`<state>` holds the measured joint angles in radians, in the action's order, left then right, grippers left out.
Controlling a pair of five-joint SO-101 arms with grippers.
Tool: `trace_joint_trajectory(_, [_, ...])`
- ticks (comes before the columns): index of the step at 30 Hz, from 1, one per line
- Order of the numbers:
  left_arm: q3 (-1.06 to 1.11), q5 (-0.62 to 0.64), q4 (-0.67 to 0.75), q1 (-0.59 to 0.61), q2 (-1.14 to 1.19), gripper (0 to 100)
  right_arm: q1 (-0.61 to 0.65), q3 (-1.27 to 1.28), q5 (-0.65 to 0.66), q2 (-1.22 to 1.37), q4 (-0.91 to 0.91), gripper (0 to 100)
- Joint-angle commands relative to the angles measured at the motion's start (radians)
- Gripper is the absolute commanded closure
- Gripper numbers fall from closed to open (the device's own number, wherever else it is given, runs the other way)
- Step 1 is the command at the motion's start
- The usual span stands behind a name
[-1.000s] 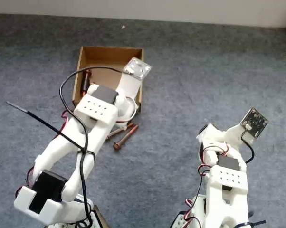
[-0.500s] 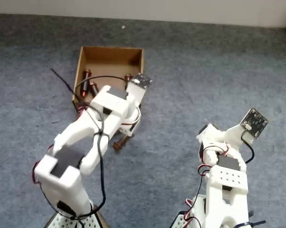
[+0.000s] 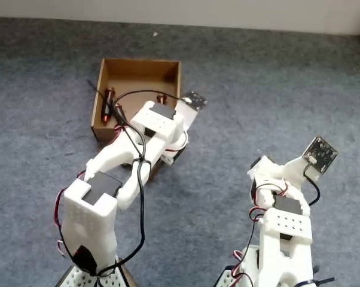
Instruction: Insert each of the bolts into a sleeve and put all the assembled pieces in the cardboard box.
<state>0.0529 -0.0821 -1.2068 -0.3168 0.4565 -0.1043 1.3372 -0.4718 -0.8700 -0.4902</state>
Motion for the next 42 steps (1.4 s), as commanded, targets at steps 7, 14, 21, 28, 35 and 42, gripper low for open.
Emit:
trace_joint_trajectory(7, [-0.01, -0.008, -0.052, -0.036, 0.004, 89, -0.005, -0.005, -0.003, -0.025, 0.022, 99.2])
trace_joint_trajectory(14, [-0.001, -0.005, -0.072, -0.088, -0.005, 99, -0.005, -0.005, -0.003, -0.025, 0.022, 99.2])
trace_joint_trajectory(21, [0.054, 0.132, -0.12, -0.059, -0.194, 100, -0.005, -0.005, -0.003, -0.025, 0.022, 99.2])
trace_joint_trajectory(28, [0.177, 0.348, -0.121, 0.001, -0.498, 100, -0.005, -0.005, -0.003, -0.025, 0.022, 99.2])
trace_joint_trajectory(35, [0.309, 0.512, -0.11, 0.163, -0.71, 100, -0.005, -0.005, -0.003, -0.025, 0.022, 99.2])
trace_joint_trajectory(42, [0.487, 0.838, 0.028, 0.282, -0.831, 100, -0.005, -0.005, -0.003, -0.025, 0.022, 99.2])
